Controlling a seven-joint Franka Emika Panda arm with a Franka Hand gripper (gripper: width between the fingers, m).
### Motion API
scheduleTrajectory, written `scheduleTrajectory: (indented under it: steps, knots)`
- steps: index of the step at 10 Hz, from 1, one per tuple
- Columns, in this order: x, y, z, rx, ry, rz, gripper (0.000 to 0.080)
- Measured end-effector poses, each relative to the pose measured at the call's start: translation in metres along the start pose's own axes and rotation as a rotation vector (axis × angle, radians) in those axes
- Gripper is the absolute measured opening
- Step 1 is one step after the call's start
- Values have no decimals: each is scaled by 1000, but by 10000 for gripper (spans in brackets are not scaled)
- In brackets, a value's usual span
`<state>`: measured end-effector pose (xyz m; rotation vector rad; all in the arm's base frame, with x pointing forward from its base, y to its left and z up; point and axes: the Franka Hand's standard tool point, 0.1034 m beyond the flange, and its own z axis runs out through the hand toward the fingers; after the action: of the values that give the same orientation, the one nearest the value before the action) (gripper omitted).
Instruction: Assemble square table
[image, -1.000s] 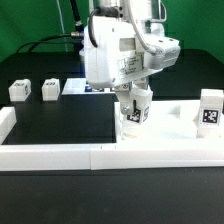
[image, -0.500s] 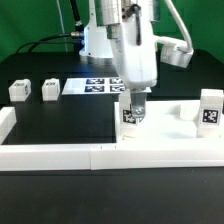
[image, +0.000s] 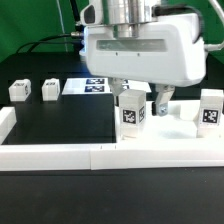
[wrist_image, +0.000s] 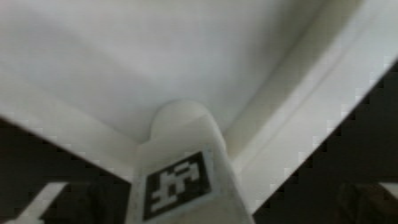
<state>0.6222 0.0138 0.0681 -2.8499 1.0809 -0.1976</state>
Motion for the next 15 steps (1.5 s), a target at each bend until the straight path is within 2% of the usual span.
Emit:
scheduleTrajectory:
  steps: [3,5,8,9,10,11,12,15]
  knots:
    - [-1,0,1,0,3,-1,637]
    - [-1,5,2,-7,-4,101,298]
    - [-1,5,3,-7,-2,310,295]
    - [0,6,2,-2,-9,435,295]
    - [2,6,1,-3,-39,678,295]
    - [2,7,2,4,-56,797,294]
    - [2,7,3,24,-82,976,294]
    - [2,7,3,32,-91,1000,294]
